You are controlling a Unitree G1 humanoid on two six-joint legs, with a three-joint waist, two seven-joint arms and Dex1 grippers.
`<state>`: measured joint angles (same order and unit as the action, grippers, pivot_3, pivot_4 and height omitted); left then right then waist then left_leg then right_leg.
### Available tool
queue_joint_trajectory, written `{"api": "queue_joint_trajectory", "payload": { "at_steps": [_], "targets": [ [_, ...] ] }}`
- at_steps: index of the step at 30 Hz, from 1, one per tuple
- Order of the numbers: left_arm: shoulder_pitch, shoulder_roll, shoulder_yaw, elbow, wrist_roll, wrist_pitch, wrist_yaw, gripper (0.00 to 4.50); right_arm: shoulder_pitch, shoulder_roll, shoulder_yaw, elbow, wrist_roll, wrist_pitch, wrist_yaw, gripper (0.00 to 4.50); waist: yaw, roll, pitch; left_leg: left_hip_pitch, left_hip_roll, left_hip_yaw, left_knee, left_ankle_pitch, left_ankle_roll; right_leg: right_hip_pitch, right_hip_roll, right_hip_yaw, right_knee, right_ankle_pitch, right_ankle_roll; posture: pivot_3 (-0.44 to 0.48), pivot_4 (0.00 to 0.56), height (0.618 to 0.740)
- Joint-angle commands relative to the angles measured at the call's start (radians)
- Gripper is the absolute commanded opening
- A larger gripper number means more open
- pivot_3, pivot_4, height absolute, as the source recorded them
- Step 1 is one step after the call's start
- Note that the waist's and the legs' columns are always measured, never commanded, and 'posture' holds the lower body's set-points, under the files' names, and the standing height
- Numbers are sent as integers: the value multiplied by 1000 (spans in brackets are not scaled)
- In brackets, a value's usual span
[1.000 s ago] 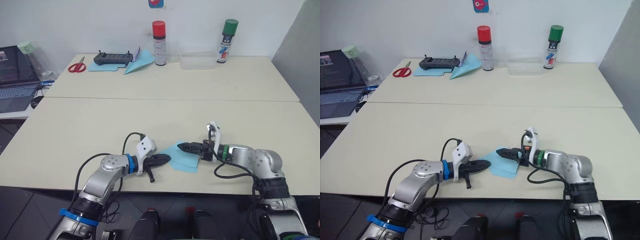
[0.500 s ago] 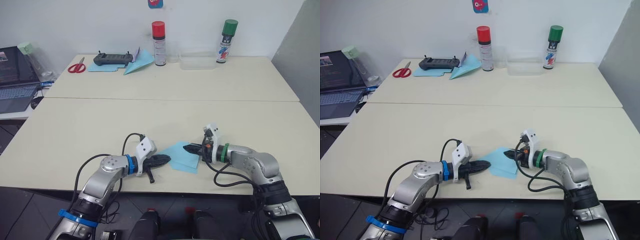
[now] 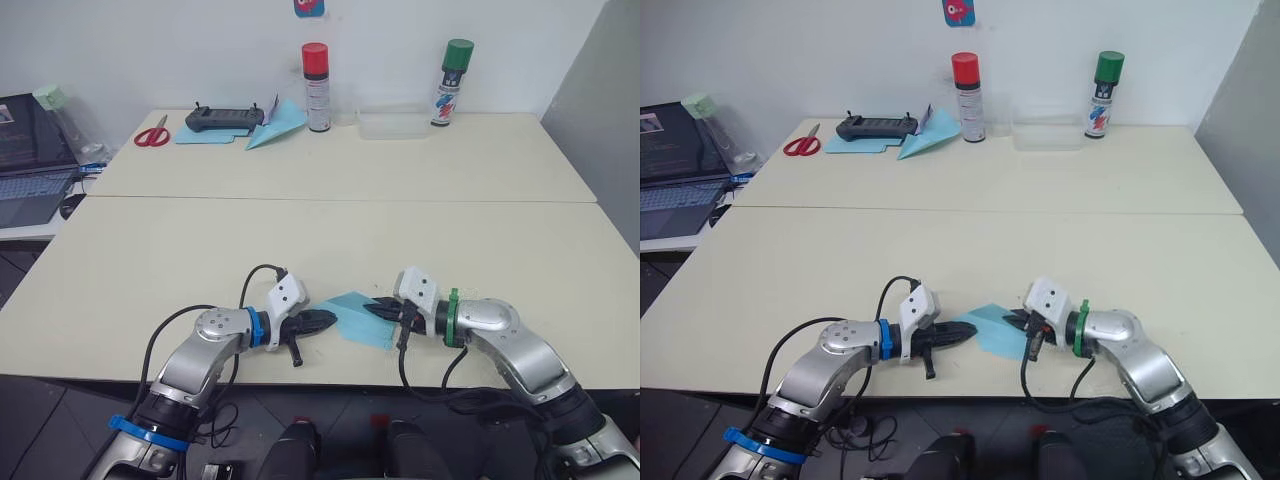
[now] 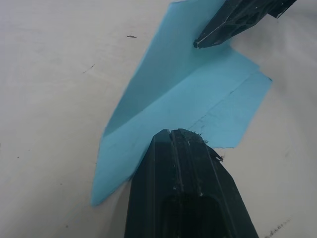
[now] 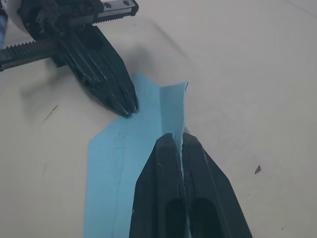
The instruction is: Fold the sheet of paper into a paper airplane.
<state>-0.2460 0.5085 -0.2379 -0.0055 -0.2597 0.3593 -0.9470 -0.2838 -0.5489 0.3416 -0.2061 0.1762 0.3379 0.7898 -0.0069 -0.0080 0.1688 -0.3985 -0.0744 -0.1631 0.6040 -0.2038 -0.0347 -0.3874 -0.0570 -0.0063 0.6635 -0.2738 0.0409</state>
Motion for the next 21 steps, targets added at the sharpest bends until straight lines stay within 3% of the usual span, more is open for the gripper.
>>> {"api": "queue_joint_trajectory", "payload": {
  "at_steps": [1,21],
  "targets": [
    [11,17,-21,48,54,21,18,0,7,12,22,-4,-55,-94,3,32,0,0,0,0,0,0,0,0,0,0,0,0,0,0,0,0,150,740],
    [34,42,-17,19,50,51,16,0,54,-20,99,98,-228,-302,90,32,2,0,-4,1,0,-1,0,0,0,1,0,1,0,0,0,0,150,740]
  ]
}}
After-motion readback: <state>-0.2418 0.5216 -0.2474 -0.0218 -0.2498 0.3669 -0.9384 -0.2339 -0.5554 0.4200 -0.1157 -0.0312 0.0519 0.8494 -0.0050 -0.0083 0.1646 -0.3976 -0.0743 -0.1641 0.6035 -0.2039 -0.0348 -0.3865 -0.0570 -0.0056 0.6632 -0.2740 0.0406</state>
